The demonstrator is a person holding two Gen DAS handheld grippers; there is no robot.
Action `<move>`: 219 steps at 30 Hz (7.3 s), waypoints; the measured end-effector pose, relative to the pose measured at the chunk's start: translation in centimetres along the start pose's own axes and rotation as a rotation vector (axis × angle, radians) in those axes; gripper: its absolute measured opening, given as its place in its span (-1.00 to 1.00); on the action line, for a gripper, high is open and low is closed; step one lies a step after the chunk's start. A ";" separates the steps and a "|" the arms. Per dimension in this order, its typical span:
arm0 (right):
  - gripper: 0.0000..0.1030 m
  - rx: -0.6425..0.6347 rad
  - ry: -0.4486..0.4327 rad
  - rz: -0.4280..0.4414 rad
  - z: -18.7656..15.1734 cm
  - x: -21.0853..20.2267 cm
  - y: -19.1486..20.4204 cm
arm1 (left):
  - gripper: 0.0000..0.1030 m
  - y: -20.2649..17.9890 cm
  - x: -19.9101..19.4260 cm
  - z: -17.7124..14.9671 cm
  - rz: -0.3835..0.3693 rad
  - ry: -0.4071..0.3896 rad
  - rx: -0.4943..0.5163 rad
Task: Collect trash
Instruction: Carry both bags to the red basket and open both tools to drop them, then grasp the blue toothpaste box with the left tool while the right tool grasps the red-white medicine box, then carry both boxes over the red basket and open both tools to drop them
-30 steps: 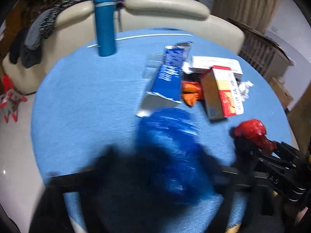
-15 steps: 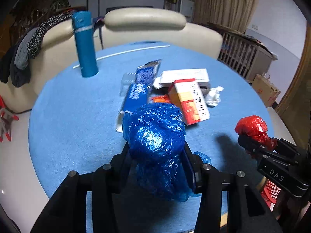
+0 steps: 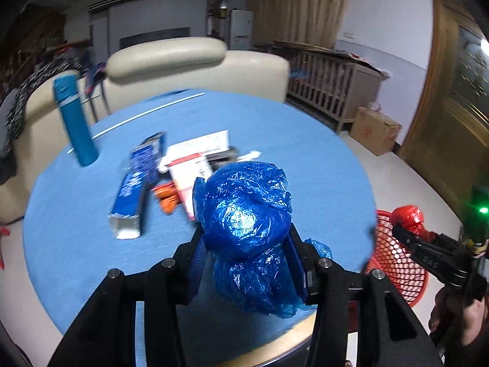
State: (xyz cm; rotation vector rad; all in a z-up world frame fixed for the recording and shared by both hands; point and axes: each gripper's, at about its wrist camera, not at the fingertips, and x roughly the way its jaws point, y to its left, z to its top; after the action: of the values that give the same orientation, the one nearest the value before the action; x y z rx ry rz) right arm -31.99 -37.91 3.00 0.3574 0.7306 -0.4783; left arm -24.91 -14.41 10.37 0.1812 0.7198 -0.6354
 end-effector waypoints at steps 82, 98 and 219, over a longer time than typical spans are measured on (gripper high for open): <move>0.89 -0.391 0.128 0.275 4.6 5.1 25.0 | 0.48 18.2 2.5 -4.4 0.179 0.031 -0.378; -0.02 -0.355 0.232 0.312 5.5 13.6 27.3 | 0.48 18.6 4.1 -2.3 0.153 0.055 -0.373; 0.40 0.498 -0.011 -0.003 -3.4 -2.7 -17.2 | -0.19 -20.8 4.5 -0.1 -0.368 0.131 0.368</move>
State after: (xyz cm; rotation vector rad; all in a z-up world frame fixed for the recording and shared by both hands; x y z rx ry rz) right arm -44.76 -49.84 0.07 0.8180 0.5955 -0.6639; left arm -34.85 -33.19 8.46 0.4385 0.7649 -1.1160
